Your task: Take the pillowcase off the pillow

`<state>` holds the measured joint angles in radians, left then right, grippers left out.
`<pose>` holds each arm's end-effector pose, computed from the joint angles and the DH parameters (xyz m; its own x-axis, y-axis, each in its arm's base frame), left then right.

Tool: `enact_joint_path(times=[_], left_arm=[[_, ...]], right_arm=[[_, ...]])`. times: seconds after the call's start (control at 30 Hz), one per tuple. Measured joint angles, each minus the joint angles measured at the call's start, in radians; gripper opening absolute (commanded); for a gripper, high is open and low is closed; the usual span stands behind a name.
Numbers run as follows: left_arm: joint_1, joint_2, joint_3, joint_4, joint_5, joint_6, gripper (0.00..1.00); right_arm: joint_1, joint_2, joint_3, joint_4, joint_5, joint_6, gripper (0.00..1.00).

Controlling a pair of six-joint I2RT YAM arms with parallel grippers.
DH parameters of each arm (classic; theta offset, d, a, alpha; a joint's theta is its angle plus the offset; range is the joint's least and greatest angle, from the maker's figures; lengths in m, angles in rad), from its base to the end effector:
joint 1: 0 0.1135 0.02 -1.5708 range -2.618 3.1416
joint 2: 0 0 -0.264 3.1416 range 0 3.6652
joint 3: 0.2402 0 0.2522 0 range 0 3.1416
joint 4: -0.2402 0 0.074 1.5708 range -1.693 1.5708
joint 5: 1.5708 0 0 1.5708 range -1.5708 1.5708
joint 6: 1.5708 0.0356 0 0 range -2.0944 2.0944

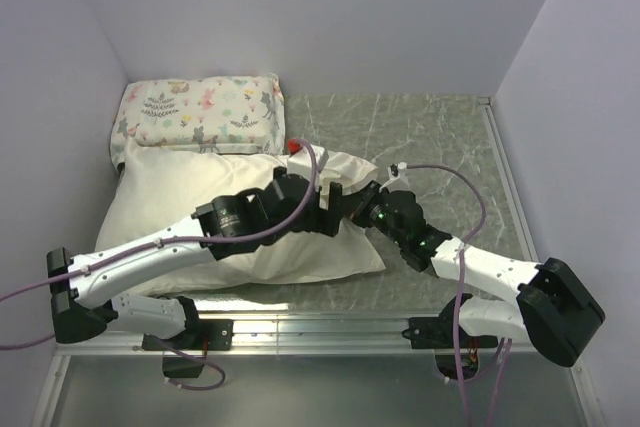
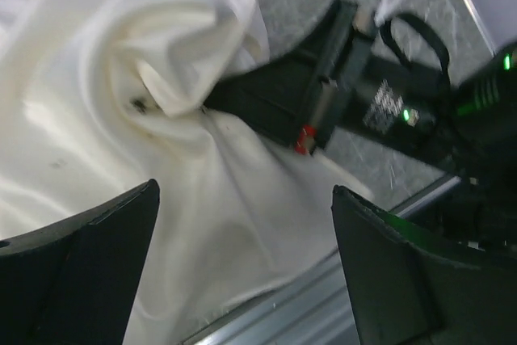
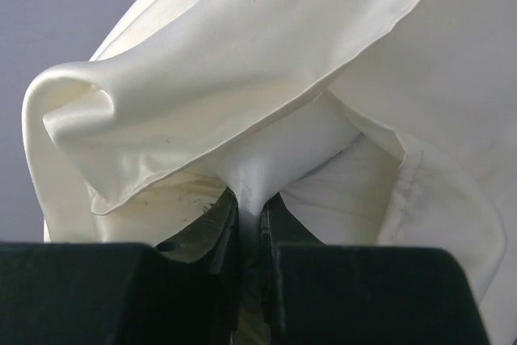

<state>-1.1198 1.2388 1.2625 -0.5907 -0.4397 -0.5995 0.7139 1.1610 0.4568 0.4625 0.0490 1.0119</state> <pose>0.1300 -0.2337 0.3718 -0.5645 -0.0058 -0.8254 0.4111 0.8652 -0.2872 0.1876 0.1602 0.2166 -0.6199 0.5833 -0.5248 -0.1743 0.5497 0.8170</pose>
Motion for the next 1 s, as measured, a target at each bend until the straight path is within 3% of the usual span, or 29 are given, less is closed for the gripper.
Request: enact_joint_path(times=[0.13, 0.27, 0.37, 0.4, 0.47, 0.63, 0.8, 1.0], left_arm=[[-0.109, 0.016, -0.01, -0.06, -0.072, -0.077, 0.91], [-0.137, 0.075, -0.035, -0.116, -0.148, -0.169, 0.78], [-0.14, 0.123, -0.056, -0.135, -0.195, -0.221, 0.4], [-0.142, 0.129, -0.064, -0.14, -0.208, -0.24, 0.17], [-0.149, 0.13, -0.076, -0.148, -0.222, -0.266, 0.02], [-0.172, 0.085, -0.119, -0.135, -0.226, -0.291, 0.0], [-0.184, -0.008, -0.176, -0.124, -0.187, -0.305, 0.0], [-0.193, -0.085, -0.262, -0.088, -0.113, -0.313, 0.0]], right_arm=[[0.0, 0.005, 0.025, -0.033, 0.004, -0.011, 0.0], [0.0, 0.005, 0.032, -0.049, 0.002, -0.013, 0.0], [0.0, 0.005, 0.037, -0.067, -0.004, -0.019, 0.02], [0.0, 0.005, 0.039, -0.074, -0.005, -0.023, 0.05], [0.0, 0.005, 0.045, -0.092, -0.008, -0.032, 0.12], [-0.003, 0.005, 0.066, -0.121, -0.038, -0.053, 0.23], [-0.031, 0.018, 0.069, -0.107, -0.127, -0.059, 0.27], [-0.072, 0.032, 0.069, -0.097, -0.249, -0.056, 0.25]])
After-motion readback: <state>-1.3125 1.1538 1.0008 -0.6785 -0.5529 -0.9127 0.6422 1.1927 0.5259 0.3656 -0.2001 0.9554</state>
